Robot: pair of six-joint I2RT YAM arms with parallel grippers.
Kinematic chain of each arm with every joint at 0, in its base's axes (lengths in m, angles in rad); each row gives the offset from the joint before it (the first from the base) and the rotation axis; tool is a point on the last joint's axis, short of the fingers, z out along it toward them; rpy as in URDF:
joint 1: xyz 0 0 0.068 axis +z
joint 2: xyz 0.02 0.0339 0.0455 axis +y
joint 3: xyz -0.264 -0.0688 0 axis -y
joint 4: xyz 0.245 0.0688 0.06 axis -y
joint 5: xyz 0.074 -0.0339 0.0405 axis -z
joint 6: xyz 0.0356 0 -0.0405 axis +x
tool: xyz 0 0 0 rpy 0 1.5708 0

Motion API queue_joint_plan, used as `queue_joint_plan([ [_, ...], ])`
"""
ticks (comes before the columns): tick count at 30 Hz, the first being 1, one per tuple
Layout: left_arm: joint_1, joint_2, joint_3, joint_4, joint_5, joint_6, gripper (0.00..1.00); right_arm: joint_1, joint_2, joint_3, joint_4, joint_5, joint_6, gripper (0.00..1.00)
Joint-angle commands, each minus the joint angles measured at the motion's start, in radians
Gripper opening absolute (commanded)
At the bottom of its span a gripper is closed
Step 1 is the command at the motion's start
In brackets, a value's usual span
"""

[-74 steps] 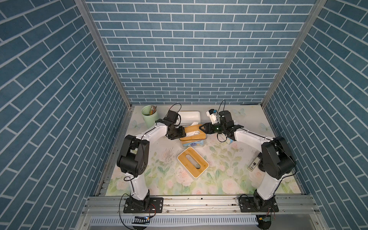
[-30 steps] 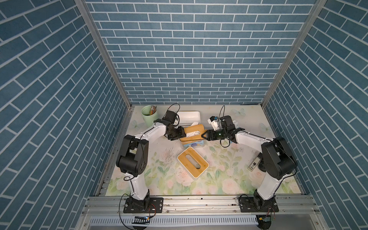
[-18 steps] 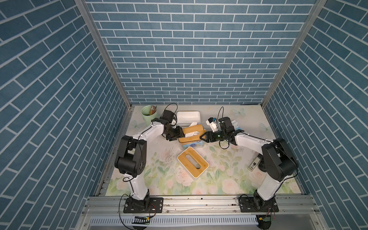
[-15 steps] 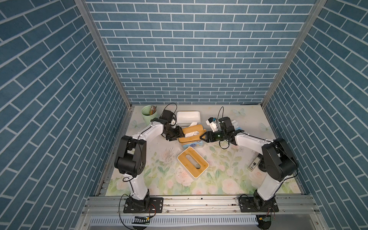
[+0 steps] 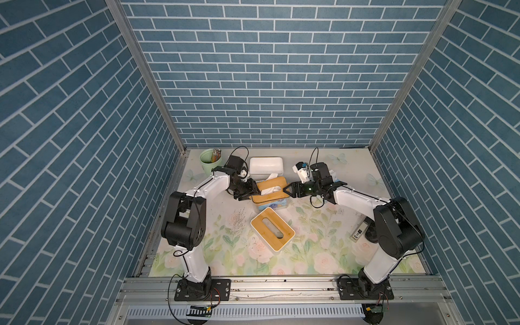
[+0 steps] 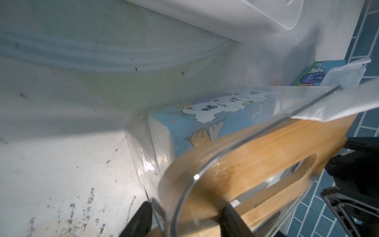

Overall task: Put the tissue paper into the tissue box
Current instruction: Close the box lid on the tissue box.

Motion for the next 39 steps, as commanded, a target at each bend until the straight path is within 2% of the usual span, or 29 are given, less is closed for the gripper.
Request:
queue_joint_plan([
  [1, 0.008, -0.028, 0.018, -0.018, 0.016, -0.018, 0.37, 0.012, 0.006, 0.014, 0.027, -0.029, 0.005, 0.61],
  [11, 0.008, -0.022, 0.002, 0.021, 0.037, -0.073, 0.37, 0.034, -0.008, -0.044, 0.103, -0.118, 0.068, 0.50],
  [22, 0.005, -0.025, -0.007, 0.000, -0.037, -0.078, 0.36, 0.042, -0.008, -0.132, 0.312, -0.211, 0.227, 0.44],
  [32, -0.009, -0.014, 0.006, -0.049, -0.132, -0.058, 0.35, 0.042, -0.028, -0.245, 0.498, -0.194, 0.391, 0.42],
  [39, -0.015, -0.005, 0.005, -0.071, -0.167, -0.053, 0.35, 0.042, -0.038, -0.279, 0.555, -0.167, 0.431, 0.44],
])
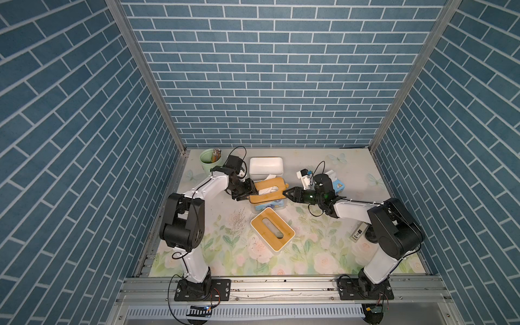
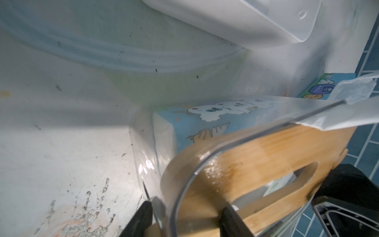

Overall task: Put the tissue paper into the tissue box
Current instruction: Close the box lid on the tissue box.

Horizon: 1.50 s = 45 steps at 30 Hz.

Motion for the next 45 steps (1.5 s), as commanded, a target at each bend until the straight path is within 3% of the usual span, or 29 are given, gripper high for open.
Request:
queue_joint_plan([
  [1, -0.015, 0.010, 0.008, -0.043, -0.105, -0.017, 0.35, 0.031, -0.034, -0.019, 0.082, -0.083, 0.065, 0.44],
  [7, -0.025, 0.018, 0.028, -0.038, -0.121, -0.031, 0.35, 0.045, -0.034, -0.021, 0.159, -0.140, 0.069, 0.43],
  [16, -0.037, 0.036, 0.022, -0.044, -0.136, -0.027, 0.34, 0.078, -0.026, 0.039, 0.026, -0.138, -0.032, 0.43],
  [20, -0.034, 0.042, 0.007, -0.045, -0.128, -0.021, 0.34, 0.067, -0.047, 0.068, -0.111, -0.061, -0.119, 0.44],
  [27, -0.024, 0.035, -0.001, -0.044, -0.120, -0.021, 0.34, -0.024, -0.048, 0.072, -0.149, -0.006, -0.121, 0.54],
  [34, -0.023, 0.039, 0.008, -0.042, -0.112, -0.019, 0.34, -0.033, 0.005, 0.196, -0.256, 0.069, -0.207, 0.64],
  [45, -0.023, 0.039, 0.011, -0.036, -0.105, -0.021, 0.34, -0.032, 0.162, 0.384, -0.305, 0.041, -0.250, 0.65],
])
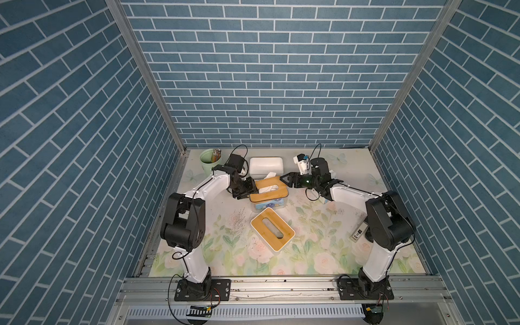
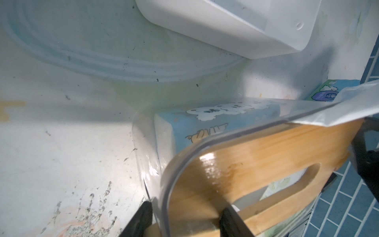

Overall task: Put the tissue paper into the tissue box
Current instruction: Close the box lid on the tissue box.

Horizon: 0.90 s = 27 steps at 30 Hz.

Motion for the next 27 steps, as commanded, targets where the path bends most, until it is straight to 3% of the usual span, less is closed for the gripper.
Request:
queue_joint_plan([
  [1, -0.007, 0.035, -0.015, -0.031, -0.058, -0.007, 0.34, 0.002, 0.049, 0.062, -0.051, -0.013, -0.052, 0.64],
  [12, -0.009, 0.033, -0.035, -0.023, -0.056, -0.021, 0.34, 0.042, 0.053, 0.060, -0.088, -0.046, -0.057, 0.52],
  [27, -0.011, 0.060, -0.040, -0.032, -0.042, -0.047, 0.34, 0.101, 0.025, 0.055, -0.096, -0.073, -0.095, 0.43],
])
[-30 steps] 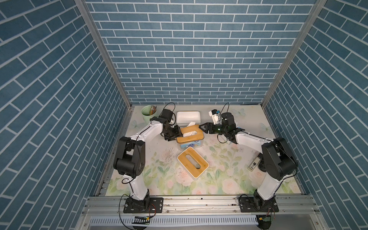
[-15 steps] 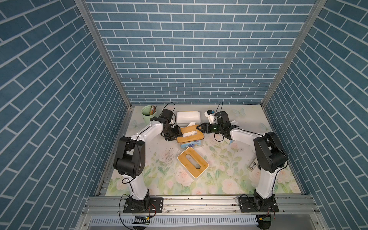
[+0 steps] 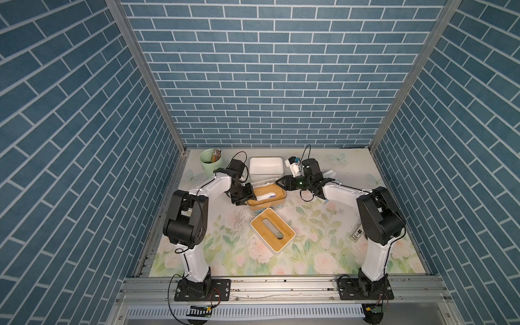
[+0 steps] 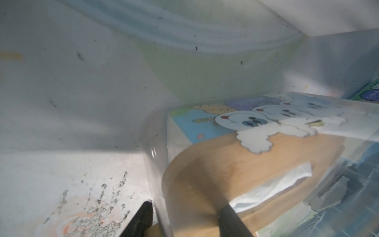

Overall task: Put the tissue paper into the tissue box
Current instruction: Close the box lid on the tissue box.

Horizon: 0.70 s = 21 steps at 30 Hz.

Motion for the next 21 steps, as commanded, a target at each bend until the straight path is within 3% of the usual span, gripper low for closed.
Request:
queue_joint_plan([
  [1, -0.012, 0.020, 0.007, -0.005, -0.026, -0.012, 0.34, 0.046, -0.039, -0.004, -0.041, -0.073, -0.026, 0.43],
  [6, -0.012, 0.005, -0.002, 0.011, -0.022, -0.014, 0.36, 0.026, -0.050, -0.006, -0.087, 0.008, -0.029, 0.50],
  [9, -0.012, -0.017, -0.003, 0.020, -0.031, -0.008, 0.42, 0.005, -0.070, -0.014, -0.101, 0.041, -0.030, 0.56],
  [17, -0.010, -0.095, -0.026, 0.049, -0.063, 0.015, 0.70, -0.025, -0.137, -0.046, -0.140, 0.100, -0.067, 0.62],
  [19, -0.010, -0.120, -0.039, 0.062, -0.075, 0.024, 0.83, -0.025, -0.157, -0.051, -0.156, 0.123, -0.086, 0.62],
  [21, -0.010, -0.142, -0.049, 0.073, -0.086, 0.032, 0.90, -0.024, -0.179, -0.057, -0.160, 0.135, -0.108, 0.62],
])
